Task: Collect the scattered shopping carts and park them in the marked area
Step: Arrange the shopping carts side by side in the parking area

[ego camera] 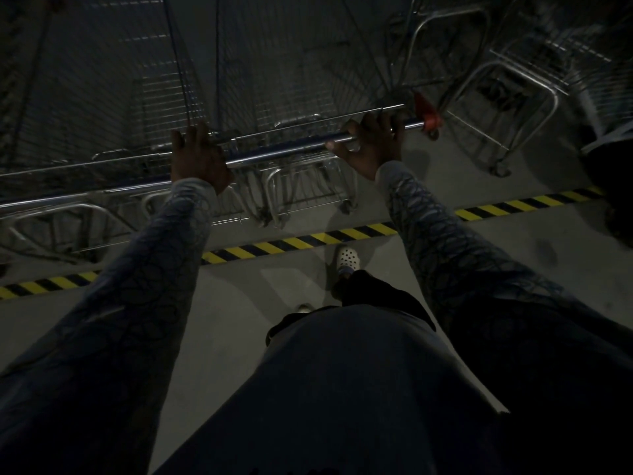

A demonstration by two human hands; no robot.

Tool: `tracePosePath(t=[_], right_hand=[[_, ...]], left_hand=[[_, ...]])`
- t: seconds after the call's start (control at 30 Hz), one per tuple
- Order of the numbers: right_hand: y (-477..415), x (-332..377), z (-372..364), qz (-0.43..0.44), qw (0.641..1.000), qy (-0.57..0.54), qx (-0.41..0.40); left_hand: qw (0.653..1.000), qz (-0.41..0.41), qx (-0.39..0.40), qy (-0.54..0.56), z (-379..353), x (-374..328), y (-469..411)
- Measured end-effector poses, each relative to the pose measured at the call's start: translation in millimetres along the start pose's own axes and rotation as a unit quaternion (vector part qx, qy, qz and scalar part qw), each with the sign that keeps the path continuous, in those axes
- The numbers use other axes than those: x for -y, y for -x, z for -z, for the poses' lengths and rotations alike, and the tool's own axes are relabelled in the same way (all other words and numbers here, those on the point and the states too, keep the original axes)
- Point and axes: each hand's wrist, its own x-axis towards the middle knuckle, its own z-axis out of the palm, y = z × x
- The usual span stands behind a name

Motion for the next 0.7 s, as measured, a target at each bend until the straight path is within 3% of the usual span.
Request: tracePosePath(t=[0.7], right_hand=[[8.0, -1.8, -9.4, 0.007, 0.999, -0.004, -0.045]], left_hand=[[0.999, -0.008, -0.019, 0.027, -6.2, 3.9, -0.1]])
